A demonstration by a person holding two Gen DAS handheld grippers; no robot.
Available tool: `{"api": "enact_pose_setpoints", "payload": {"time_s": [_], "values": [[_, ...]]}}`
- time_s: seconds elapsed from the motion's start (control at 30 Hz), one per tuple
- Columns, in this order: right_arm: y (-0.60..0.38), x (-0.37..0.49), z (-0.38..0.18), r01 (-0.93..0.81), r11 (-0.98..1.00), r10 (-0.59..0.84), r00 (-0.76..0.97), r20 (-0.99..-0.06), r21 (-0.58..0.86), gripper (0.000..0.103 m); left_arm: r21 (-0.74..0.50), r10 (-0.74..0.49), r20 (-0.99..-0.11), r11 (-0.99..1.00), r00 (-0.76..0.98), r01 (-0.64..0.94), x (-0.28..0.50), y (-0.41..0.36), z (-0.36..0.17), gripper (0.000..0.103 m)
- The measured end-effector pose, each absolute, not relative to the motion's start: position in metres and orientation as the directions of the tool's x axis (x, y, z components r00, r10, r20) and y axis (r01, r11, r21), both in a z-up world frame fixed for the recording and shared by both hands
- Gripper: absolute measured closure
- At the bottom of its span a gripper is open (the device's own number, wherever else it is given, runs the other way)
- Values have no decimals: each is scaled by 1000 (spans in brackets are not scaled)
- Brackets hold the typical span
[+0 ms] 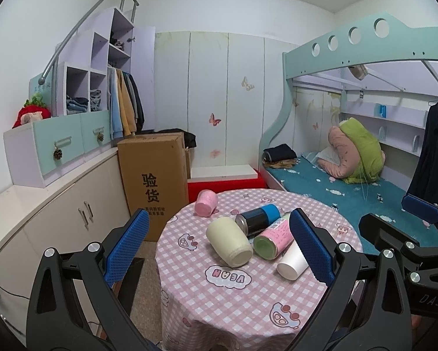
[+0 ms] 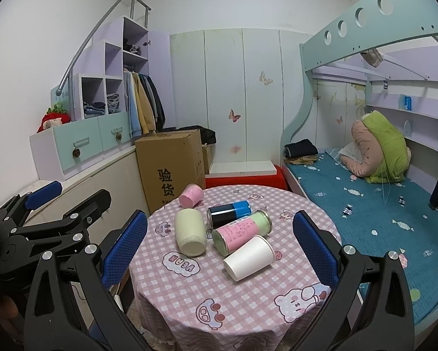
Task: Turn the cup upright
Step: 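Reach the left gripper to the pale green cup and close on it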
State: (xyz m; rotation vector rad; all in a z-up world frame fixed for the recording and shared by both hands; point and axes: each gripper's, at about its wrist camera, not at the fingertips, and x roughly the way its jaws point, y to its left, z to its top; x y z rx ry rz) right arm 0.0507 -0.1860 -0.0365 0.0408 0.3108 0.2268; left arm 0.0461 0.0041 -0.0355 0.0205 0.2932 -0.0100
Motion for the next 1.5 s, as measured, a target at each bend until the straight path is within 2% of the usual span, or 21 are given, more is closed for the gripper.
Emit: {"api": "enact_pose_setpoints", "payload": {"time_s": [0.43,0.9,1.43,1.47,1.5], "values": [[-189,115,-73,-215,971,241,870,-429,108,7,-29,-52,-486,999,872,43,115,8,-76,6],[-204,210,-128,-163,976,215,794,-569,142,7,-72,-38,-677,997,735,-15,224,7,-144,6],[-209,251,-163,-129,979,201,738,-644,158,7,-90,-54,-779,996,624,-26,287,1,-201,7],[-208,251,-164,-128,979,200,737,-645,157,7,-98,-64,-784,995,617,-22,289,1,-203,7],[-209,251,-165,-126,980,199,736,-647,157,7,-111,-77,-786,994,613,-18,289,1,-204,14]]}}
